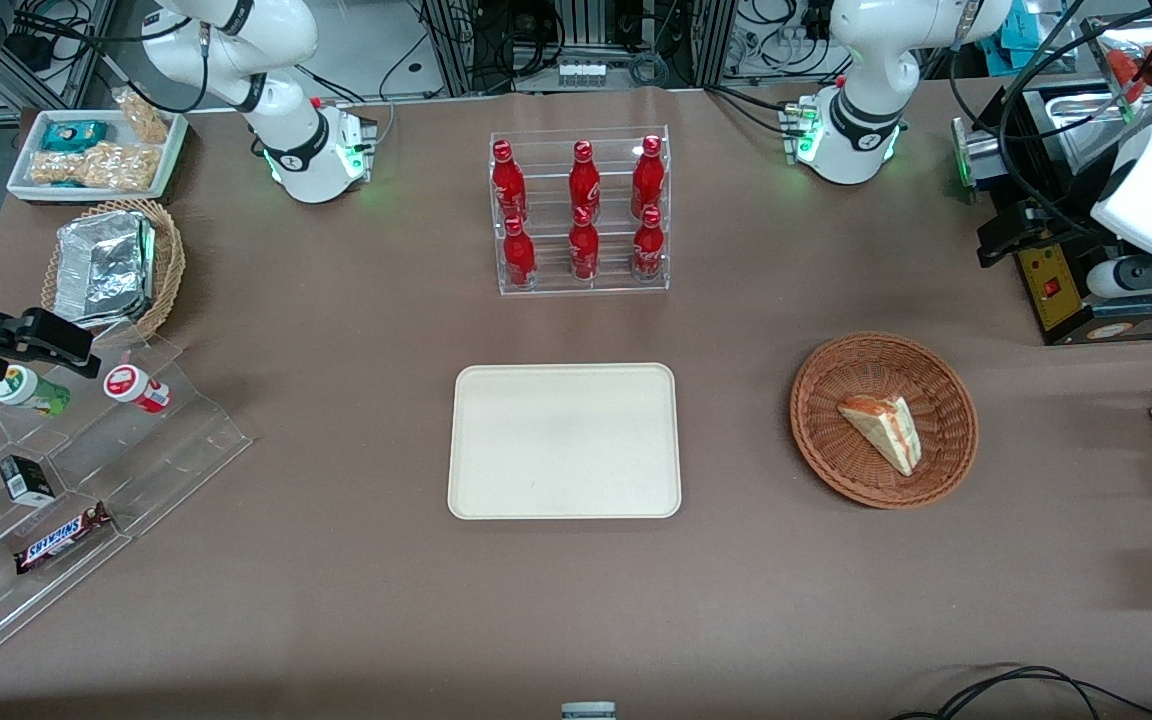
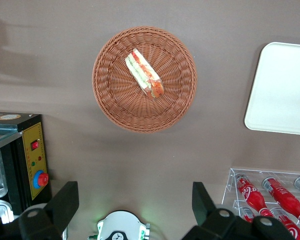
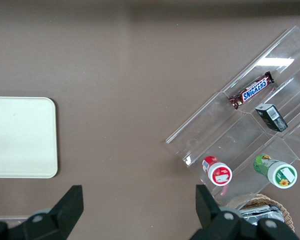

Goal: Place sandwich from basket to tray

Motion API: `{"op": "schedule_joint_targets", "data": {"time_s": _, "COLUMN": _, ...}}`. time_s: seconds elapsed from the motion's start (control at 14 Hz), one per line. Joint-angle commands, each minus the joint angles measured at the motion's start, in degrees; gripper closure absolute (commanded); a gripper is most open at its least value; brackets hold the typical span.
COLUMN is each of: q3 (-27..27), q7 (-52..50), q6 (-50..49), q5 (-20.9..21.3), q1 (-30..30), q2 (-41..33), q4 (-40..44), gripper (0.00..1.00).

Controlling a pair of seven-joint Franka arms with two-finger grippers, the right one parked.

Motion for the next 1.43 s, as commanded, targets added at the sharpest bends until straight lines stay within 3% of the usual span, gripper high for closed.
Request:
{"op": "schedule_joint_targets", "data": {"time_s": 0.0, "q3": 0.7, "q7": 0.0, "q6": -0.9, "q5": 0.3, "q1": -0.9, "q2": -0.5, "q4": 0.7, "gripper": 0.00}}
{"op": "schedule_joint_targets", "data": {"time_s": 0.36, "q3": 0.6, "q7": -1.5, "q6": -2.1, "q5": 0.2, "q1": -1.1, "q2": -0.3, "q4": 1.3, "gripper": 0.00}}
{"op": "schedule_joint_targets", "data": {"time_s": 0.64, "q3": 0.7, "q7": -12.9, "q6": -3.1, "q5": -0.9, "q1": -0.7, "q2": 0.8, "q4": 0.4, "gripper": 0.00}}
{"op": "schedule_joint_targets", "data": {"time_s": 0.93, "q3": 0.5, "q7": -13.7, "q6": -2.3, "q5": -0.4, "q1": -2.2, "q2": 5.7, "q4": -1.9, "gripper": 0.00}}
{"op": "schedule_joint_targets", "data": {"time_s": 1.36, "q3": 0.8, "q7": -16.8, "q6": 11.5, "q5": -0.5, "q1": -1.7, "q2": 16.6, "q4": -2.5, "gripper": 0.00}}
